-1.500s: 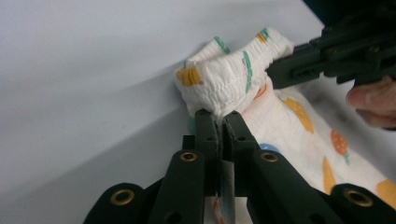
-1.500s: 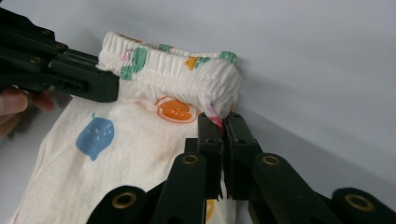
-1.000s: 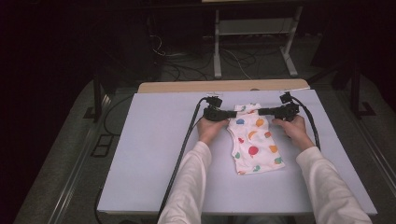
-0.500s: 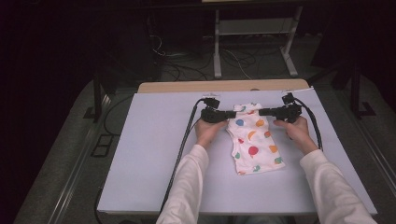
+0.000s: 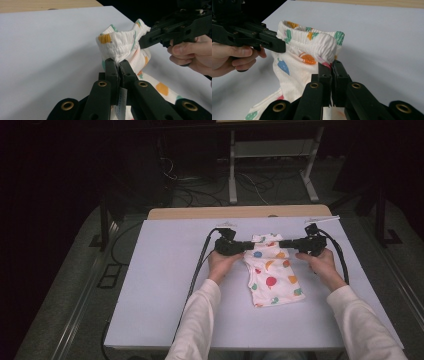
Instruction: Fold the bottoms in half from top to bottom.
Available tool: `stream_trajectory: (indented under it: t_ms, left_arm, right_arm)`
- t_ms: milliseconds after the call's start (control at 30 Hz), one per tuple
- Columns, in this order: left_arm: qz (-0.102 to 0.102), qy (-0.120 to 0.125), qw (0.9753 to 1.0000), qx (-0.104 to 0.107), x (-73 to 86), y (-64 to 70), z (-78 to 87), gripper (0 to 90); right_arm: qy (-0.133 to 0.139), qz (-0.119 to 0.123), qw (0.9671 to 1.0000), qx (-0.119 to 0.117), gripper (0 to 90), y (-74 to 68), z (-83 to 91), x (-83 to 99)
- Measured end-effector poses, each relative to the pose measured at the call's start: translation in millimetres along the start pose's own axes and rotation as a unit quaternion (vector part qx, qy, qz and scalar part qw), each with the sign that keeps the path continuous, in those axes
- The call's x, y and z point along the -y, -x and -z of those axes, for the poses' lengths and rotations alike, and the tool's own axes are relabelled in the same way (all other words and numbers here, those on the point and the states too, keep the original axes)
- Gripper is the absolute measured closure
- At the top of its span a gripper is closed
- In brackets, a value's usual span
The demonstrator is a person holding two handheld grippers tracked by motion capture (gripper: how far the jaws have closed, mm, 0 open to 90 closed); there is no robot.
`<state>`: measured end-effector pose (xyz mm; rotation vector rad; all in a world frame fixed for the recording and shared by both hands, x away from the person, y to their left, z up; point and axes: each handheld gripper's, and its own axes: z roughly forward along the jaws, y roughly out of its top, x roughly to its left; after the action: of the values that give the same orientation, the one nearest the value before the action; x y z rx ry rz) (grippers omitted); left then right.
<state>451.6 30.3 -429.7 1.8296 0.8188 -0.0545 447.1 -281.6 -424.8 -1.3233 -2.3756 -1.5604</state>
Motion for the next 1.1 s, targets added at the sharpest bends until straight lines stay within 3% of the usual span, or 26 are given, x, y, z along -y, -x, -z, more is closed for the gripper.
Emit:
stream_trajectory:
  t_ms: [367,733,1100]
  left_arm:
    - [-0.009,0.005,0.9998,0.015,5.3,10.6,2.6,86.8]
    - [-0.017,-0.005,0.9996,0.023,11.8,21.6,6.7,86.7]
    - [-0.015,-0.002,0.9993,0.035,20.0,28.3,10.3,86.7]
  right_arm:
    - [0.005,-0.004,0.9999,-0.012,86.0,-6.3,13.3,7.4]
    - [0.006,-0.005,0.9997,-0.021,86.0,-11.6,20.1,17.0]
    - [-0.007,0.002,0.9996,-0.028,86.0,-18.7,26.4,24.3]
